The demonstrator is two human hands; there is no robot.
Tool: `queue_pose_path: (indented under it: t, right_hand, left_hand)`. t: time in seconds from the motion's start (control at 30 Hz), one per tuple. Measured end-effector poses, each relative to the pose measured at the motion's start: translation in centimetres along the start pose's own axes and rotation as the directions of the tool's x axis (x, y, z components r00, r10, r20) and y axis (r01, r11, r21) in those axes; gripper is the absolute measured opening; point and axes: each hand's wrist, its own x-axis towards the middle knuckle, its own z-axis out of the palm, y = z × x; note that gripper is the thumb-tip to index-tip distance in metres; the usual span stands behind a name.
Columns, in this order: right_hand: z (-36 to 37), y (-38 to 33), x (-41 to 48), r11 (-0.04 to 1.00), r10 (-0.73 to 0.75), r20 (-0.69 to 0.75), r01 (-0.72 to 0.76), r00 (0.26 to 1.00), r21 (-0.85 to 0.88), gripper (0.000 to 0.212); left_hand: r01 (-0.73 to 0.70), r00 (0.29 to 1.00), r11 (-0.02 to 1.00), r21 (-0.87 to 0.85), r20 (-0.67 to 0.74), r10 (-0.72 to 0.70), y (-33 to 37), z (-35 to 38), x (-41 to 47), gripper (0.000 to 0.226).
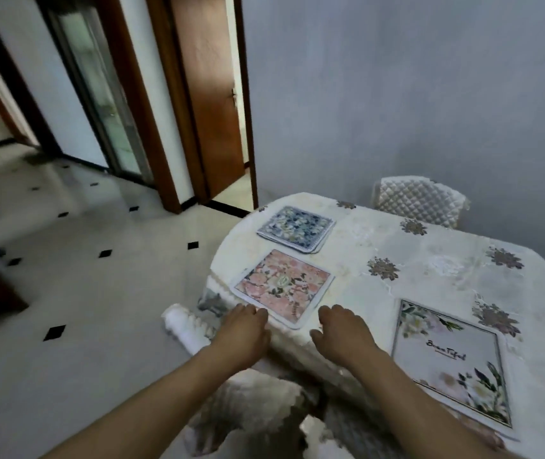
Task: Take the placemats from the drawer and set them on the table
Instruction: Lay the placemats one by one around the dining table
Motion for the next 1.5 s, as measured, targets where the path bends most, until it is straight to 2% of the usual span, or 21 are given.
queue_pose_path:
  t: [0.13,0.27,0.6,0.83,0.97,1.07,1.23,1.4,1.5]
  right_hand:
    - [0.2,-10.2,2.5,0.993,-0.119,-0.017,0.119,0.993,0.005,0.026]
    - [0.2,-17.3,5.4,0.979,-0.204,-0.019,0.204,0.979,-0.020,0.023]
    - [3.8,-28.8,16.2,0.945,-0.328,0.029,0.328,0.944,0.016,0.027]
    - [5.3,-37.8,26.3,0.873,-0.488,0.060,0.485,0.871,0.056,0.027]
    - [6.5,-42.6,30.4,0.828,-0.560,0.071,0.555,0.826,0.079,0.030]
    - [7.5,-45.8,33.0,0.818,-0.575,0.096,0.571,0.813,0.063,0.030]
    - [8.8,-51.5,38.1,0.823,-0.565,0.097,0.568,0.820,-0.006,0.026]
    - [9.1,-57.0,43.2,0.864,-0.486,0.067,0.491,0.871,-0.108,0.023]
    - [9.1,-59.0,45.5,0.894,-0.418,0.050,0.421,0.907,-0.156,0.028]
  left_hand:
    - [0.123,0.992,0.992,-0.024,-0.031,-0.124,-8.8,-2.8,-4.8,0.027]
    - [0.217,0.974,0.976,-0.014,-0.059,-0.218,-14.9,-4.3,-7.2,0.033]
    - [0.423,0.906,0.906,-0.010,-0.027,-0.423,-28.8,-4.2,-6.9,0.034]
    - [0.613,0.789,0.788,0.056,0.002,-0.614,-39.9,-6.1,-6.6,0.035]
    - [0.687,0.724,0.723,0.073,0.007,-0.690,-45.2,-6.6,-6.9,0.036]
    - [0.709,0.703,0.702,0.066,0.013,-0.711,-49.1,-6.5,-6.7,0.036]
    - [0.686,0.726,0.726,0.047,0.008,-0.687,-57.0,-6.1,-5.0,0.034]
    - [0.589,0.808,0.808,0.024,-0.002,-0.589,-65.7,-6.3,-1.4,0.032]
    - [0.518,0.856,0.855,0.016,-0.009,-0.518,-69.8,-6.8,1.7,0.029]
